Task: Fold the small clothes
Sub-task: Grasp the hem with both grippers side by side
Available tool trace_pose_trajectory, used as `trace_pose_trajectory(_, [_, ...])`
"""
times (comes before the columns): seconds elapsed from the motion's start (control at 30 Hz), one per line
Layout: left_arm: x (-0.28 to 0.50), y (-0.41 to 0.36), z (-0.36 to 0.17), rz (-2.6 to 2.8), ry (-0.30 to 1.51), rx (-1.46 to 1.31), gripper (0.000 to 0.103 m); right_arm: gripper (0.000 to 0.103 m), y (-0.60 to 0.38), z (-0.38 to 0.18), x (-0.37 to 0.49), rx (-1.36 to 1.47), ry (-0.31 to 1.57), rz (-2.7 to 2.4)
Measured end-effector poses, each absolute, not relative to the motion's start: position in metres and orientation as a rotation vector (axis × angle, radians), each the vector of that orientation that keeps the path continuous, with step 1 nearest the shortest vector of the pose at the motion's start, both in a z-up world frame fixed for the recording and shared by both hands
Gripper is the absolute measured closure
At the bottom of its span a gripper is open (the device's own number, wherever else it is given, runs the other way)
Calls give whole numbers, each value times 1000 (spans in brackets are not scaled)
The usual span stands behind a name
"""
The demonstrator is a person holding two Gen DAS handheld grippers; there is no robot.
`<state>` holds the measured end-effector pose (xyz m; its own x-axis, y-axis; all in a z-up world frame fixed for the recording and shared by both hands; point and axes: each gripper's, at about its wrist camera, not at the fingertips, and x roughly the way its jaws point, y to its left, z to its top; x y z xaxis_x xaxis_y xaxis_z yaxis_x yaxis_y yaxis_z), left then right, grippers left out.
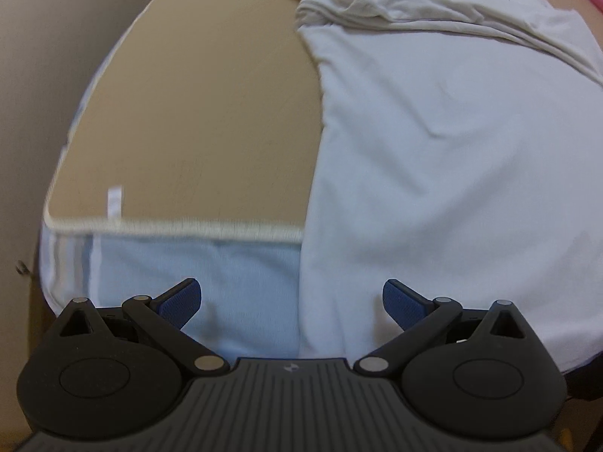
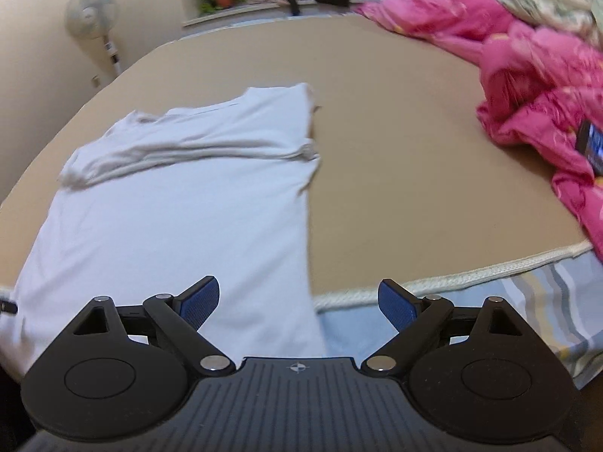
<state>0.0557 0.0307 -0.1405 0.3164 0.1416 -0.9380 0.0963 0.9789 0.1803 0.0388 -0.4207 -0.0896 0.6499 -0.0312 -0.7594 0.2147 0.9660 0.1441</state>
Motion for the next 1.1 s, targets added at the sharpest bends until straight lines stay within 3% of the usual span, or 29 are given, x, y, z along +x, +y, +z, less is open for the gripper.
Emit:
trace_pose_trajectory(0.23, [49,41,-165,-13,1285,129,0,11,-428,-93,31,257,905,-164])
trace_pose_trajectory(0.63, [59,40,-176,-37,1336,93,0,11,-440,-157,55,442,1075,-81])
trace_pose_trajectory(0.77, [61,33,-178,-36,1348,117,0,1,-429,-174,56,419,1082,-41])
trace_pose_trajectory(0.9, [63,24,-178,-51,1369,121,0,3,-425,-176,57,404,1080,-28])
trace_pose_trajectory(0.93, [63,22,-176,-55,1385,112,5,11,-426,-176,57,400,1083,-25])
trace_pose_trajectory(0.97, [64,23,-169,-64,1397,102,11,26,-425,-174,57,378,1088,-27])
trace_pose_trajectory(1.0, [64,19,-163,-83,1398,98,33,39,-425,-170,56,354,1090,-31])
trace_pose_trajectory(1.03, [63,14,-156,-119,1399,95,65,63,-424,-165,53,340,1086,-17])
trace_pose_trajectory(1.07, [62,9,-152,-148,1411,92,77,84,-425,-162,52,347,1087,2])
trace_pose_trajectory(1.1, [62,4,-148,-152,1413,105,81,88,-426,-159,50,383,1103,53])
